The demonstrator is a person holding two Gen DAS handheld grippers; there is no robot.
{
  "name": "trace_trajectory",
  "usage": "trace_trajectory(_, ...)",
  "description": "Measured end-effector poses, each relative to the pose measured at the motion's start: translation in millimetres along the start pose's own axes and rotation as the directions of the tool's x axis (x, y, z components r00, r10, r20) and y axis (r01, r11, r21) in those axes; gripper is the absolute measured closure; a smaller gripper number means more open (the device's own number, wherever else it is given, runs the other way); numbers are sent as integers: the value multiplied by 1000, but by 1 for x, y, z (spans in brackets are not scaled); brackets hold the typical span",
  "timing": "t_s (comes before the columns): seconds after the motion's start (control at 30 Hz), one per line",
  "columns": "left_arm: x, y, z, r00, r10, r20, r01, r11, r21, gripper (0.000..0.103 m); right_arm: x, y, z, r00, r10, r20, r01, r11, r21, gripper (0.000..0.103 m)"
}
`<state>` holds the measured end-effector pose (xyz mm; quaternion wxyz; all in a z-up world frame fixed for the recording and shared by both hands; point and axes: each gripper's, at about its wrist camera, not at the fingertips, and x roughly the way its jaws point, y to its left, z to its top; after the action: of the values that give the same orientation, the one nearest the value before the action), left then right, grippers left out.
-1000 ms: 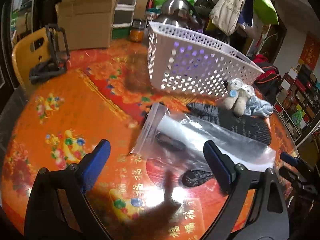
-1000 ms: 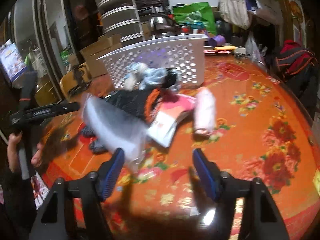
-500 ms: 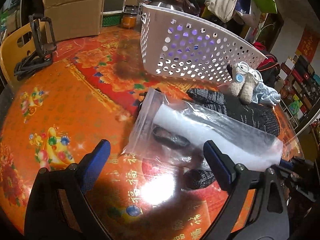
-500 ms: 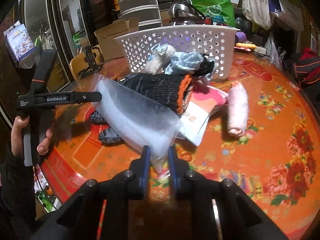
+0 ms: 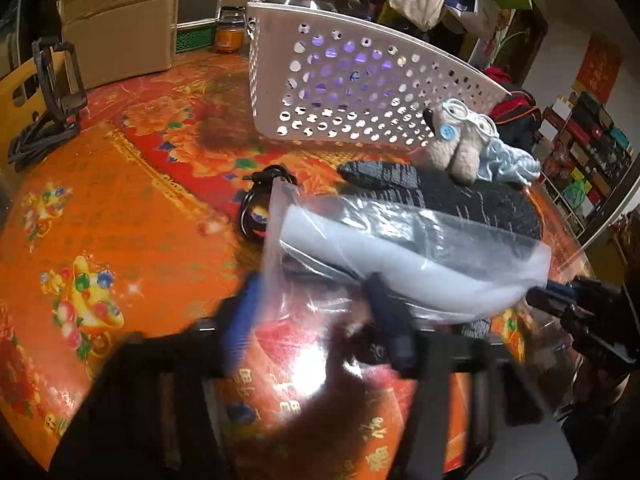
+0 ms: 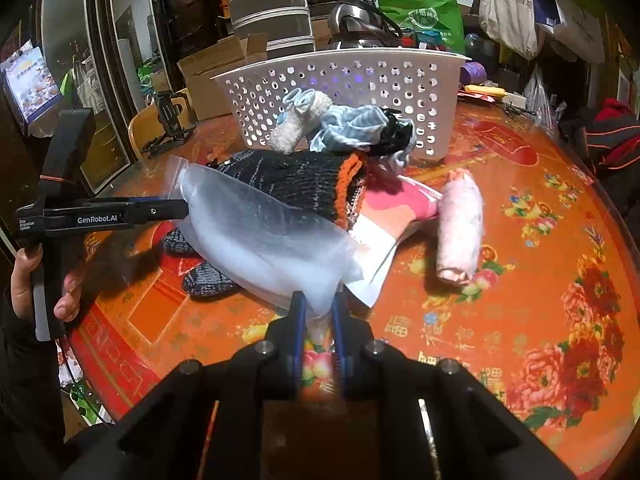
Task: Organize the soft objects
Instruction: 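Grasp the clear plastic bag with the left gripper while the right gripper grasps it too, then carry the clear plastic bag into the white basket and release it with both grippers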
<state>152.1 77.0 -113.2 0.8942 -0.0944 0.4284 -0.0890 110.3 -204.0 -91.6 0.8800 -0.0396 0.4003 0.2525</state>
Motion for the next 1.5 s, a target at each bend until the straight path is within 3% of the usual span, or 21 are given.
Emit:
trace_trajectory(0.1,-4,2,-6,1000,2,2,-2,1000,-22,87,-1,1,-1,1000,-4,3,4,1000,-1,92)
trace_trajectory(0.33,-23,0,-23,999,10,42,-9,999,-34,95,-8,7,-3,1000,-10,16,10,1000,-14,93)
trace_trajectory(0.9,-112,-38,-32,973,-28,231,18,999,47,98,-71,20,10,984,-26,178,34,999,-40,95)
trace_trajectory(1.1,-131,-50,-27,963,-49,263,33,997,63,98,-89,16,20,975,-39,218,49,998,-43,95)
trace_trajectory(1.5,-143,-62,23,949,-80,306,65,996,61,98,-106,2,69,959,-61,277,82,995,-62,95)
